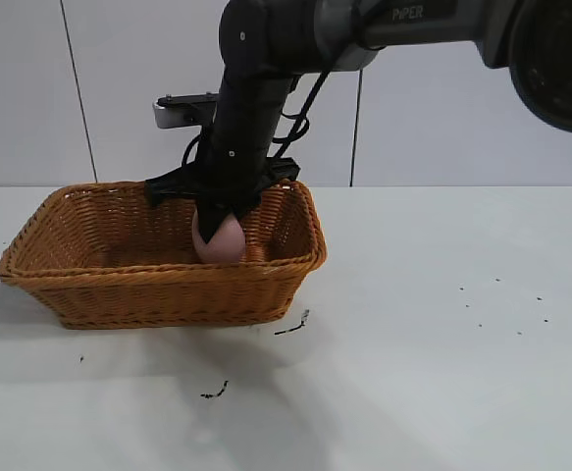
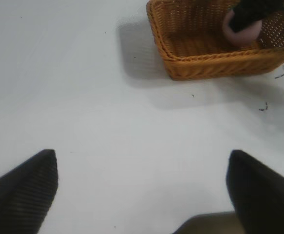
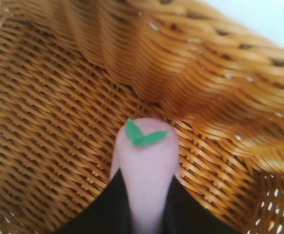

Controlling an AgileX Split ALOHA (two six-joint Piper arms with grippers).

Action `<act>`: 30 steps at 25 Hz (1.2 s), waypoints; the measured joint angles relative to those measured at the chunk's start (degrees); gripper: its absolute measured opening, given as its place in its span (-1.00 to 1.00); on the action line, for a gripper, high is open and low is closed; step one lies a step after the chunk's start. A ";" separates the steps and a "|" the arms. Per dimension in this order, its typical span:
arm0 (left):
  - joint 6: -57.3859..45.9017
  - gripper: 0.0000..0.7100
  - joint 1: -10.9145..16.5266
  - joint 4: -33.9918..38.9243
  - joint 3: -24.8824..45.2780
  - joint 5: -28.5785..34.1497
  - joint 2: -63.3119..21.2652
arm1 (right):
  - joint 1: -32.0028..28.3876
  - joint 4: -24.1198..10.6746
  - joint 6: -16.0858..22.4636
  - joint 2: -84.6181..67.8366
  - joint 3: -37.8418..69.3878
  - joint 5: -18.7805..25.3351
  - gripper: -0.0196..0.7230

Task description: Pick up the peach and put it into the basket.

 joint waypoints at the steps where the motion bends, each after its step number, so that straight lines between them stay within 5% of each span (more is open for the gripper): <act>1: 0.00 0.95 0.00 0.00 0.00 0.00 0.00 | 0.00 0.00 -0.32 0.00 -1.44 1.51 0.86; 5: 0.00 0.95 0.00 0.00 0.00 0.00 0.00 | 0.00 -0.07 -0.50 -1.63 -5.60 5.19 0.91; 12: 0.00 0.95 0.00 0.00 0.00 0.00 0.00 | -1.42 -2.17 -0.55 -7.56 -6.33 5.36 0.91; 24: 0.00 0.95 0.00 0.00 0.00 0.00 0.00 | -24.71 -3.94 0.66 -9.33 -6.60 9.51 0.91; 30: 0.00 0.95 0.00 0.00 0.00 0.00 0.00 | -31.53 -3.94 1.33 -9.35 -6.47 10.91 0.91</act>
